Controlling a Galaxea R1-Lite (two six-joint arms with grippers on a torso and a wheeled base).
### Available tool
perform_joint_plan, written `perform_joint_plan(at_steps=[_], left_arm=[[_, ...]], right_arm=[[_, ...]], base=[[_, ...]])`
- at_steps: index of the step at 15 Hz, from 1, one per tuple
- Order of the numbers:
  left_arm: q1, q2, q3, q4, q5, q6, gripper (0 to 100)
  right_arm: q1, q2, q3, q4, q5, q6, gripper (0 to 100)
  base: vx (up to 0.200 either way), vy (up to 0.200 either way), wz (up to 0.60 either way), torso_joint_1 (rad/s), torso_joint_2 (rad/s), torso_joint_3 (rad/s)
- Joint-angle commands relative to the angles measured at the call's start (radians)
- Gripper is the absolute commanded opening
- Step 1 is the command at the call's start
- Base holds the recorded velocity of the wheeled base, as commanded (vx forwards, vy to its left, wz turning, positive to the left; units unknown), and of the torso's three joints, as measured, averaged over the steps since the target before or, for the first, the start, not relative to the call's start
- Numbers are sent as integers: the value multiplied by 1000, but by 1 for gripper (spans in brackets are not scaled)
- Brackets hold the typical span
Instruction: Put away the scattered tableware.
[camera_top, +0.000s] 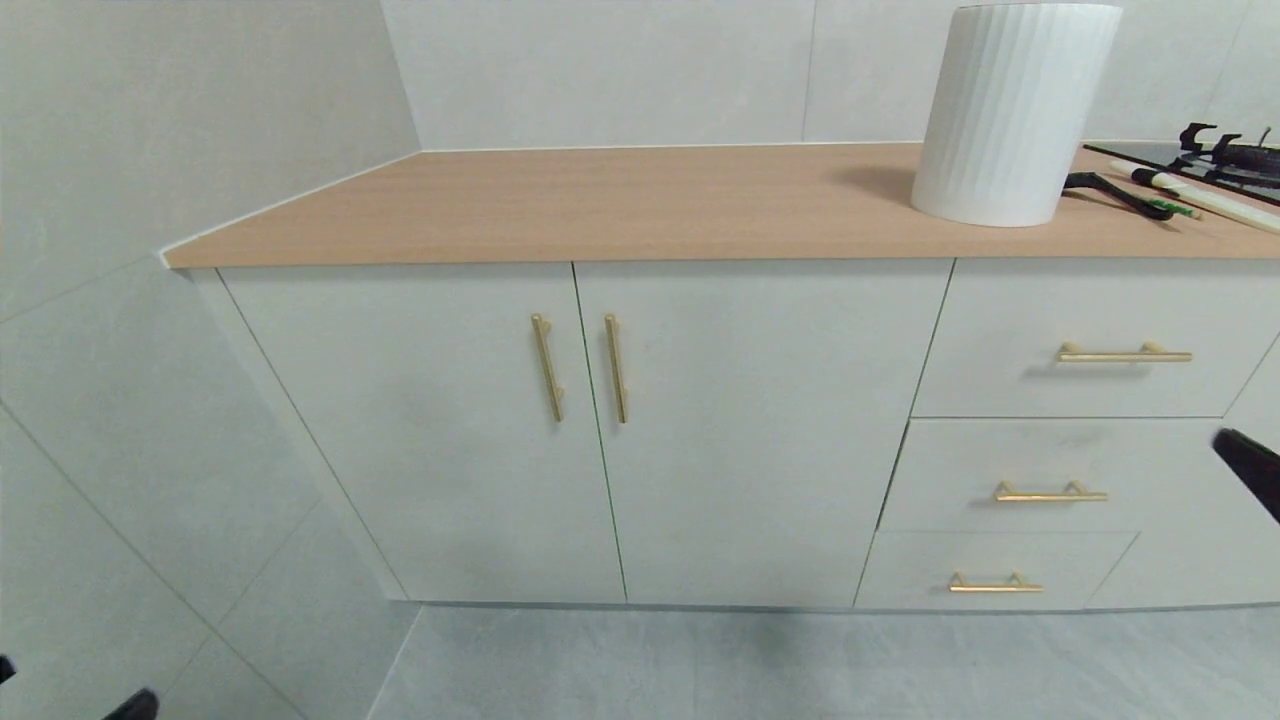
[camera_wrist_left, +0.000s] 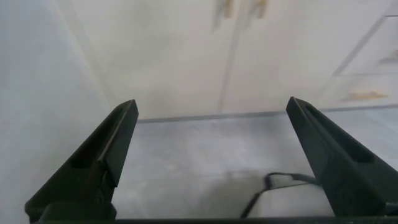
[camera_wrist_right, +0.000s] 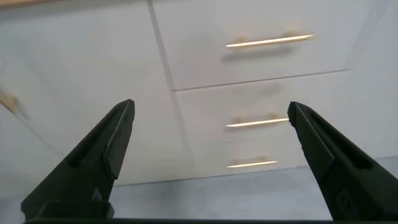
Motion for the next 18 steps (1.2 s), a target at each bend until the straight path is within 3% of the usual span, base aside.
perform_joint_plan(at_steps=[1, 3, 5, 7, 9, 10, 11, 12, 13, 14, 16, 17, 18], left_arm=[[110, -309, 56, 175, 4, 29, 100], [143, -379, 58, 248, 4, 29, 100], [179, -372, 71, 256, 90, -11, 100], [241, -370, 81, 255, 88, -9, 100], [306, -370, 82, 250, 96, -9, 100], [396, -421, 102, 252, 107, -5, 100], [413, -465, 145, 248, 101, 20, 100], [413, -465, 202, 222, 119, 25, 100], [412, -465, 229, 155, 105, 12, 100], [412, -465, 255, 97, 49, 12, 100], [412, -465, 283, 31, -112, 17, 100], [412, -465, 285, 25, -139, 18, 100], [412, -465, 289, 14, -229, 15, 100]], right_arm=[[-47, -454, 157, 155, -4, -181, 100], [-135, -579, 157, 262, -2, -216, 100], [-224, -772, 162, 405, -7, -298, 100], [-242, -764, 182, 345, -106, -295, 100], [-294, -770, 212, 317, -116, -295, 100], [-374, -846, 255, 336, -79, -299, 100], [-374, -846, 303, 333, -63, -293, 100], [-371, -858, 304, 362, -57, -275, 100], [-368, -864, 303, 399, -27, -229, 100], [-368, -864, 304, 440, 79, -180, 100], [-366, -864, 303, 528, 268, -89, 100], [-366, -864, 303, 523, 289, -78, 100], [-366, -863, 303, 569, 397, -71, 100]], base=[[0, 0, 0, 0, 0, 0], [0, 0, 0, 0, 0, 0], [0, 0, 0, 0, 0, 0], [0, 0, 0, 0, 0, 0], [0, 0, 0, 0, 0, 0], [0, 0, 0, 0, 0, 0], [0, 0, 0, 0, 0, 0], [0, 0, 0, 0, 0, 0], [0, 0, 0, 0, 0, 0], [0, 0, 0, 0, 0, 0], [0, 0, 0, 0, 0, 0], [0, 0, 0, 0, 0, 0], [0, 0, 0, 0, 0, 0]])
